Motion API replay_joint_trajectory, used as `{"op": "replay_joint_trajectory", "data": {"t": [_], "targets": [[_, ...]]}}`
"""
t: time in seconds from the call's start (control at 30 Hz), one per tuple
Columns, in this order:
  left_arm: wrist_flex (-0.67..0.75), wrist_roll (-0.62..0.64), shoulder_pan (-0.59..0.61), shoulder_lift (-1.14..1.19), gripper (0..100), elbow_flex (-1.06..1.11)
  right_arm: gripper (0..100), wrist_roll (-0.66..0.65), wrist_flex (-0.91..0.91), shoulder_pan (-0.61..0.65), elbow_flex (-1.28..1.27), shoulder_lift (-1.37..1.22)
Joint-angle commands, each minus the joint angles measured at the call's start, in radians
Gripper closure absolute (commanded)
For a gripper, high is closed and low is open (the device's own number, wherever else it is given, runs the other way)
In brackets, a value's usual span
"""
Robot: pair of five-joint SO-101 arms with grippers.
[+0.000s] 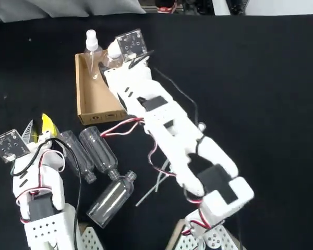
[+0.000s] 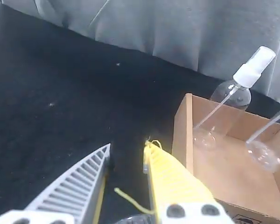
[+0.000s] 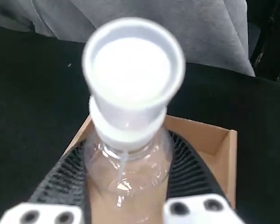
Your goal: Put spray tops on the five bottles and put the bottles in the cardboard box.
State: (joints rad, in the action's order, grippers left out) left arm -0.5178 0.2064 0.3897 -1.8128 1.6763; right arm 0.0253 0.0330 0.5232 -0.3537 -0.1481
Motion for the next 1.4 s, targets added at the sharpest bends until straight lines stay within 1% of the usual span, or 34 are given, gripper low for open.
{"op": "replay_joint_trajectory", "data": {"t": [0.0,0.3,0.5,0.7,0.87,1.1,1.3,1.37], "targets": [[0.025,-0.011,0.007,-0.011,89,0.024,95.2,-0.003,-0.031,0.04,0.122,-0.033],[0.025,-0.011,0.007,-0.011,89,0.024,95.2,-0.003,-0.031,0.043,0.309,-0.252],[0.025,-0.011,0.007,-0.011,89,0.024,95.1,-0.003,-0.031,0.066,0.36,-0.367],[0.025,-0.011,0.007,-0.011,89,0.024,94.9,-0.003,-0.035,0.087,0.361,-0.392],[0.025,-0.011,0.005,-0.011,89,0.024,95.2,-0.003,-0.133,0.101,0.343,-0.41],[0.025,-0.011,0.005,-0.011,89,0.024,95.2,-0.003,-0.192,0.1,0.343,-0.463],[0.025,-0.011,0.005,-0.011,89,0.024,94.8,-0.005,-0.189,0.101,0.343,-0.469],[0.025,-0.011,0.005,-0.011,89,0.024,94.8,-0.032,-0.186,0.101,0.341,-0.469]]}}
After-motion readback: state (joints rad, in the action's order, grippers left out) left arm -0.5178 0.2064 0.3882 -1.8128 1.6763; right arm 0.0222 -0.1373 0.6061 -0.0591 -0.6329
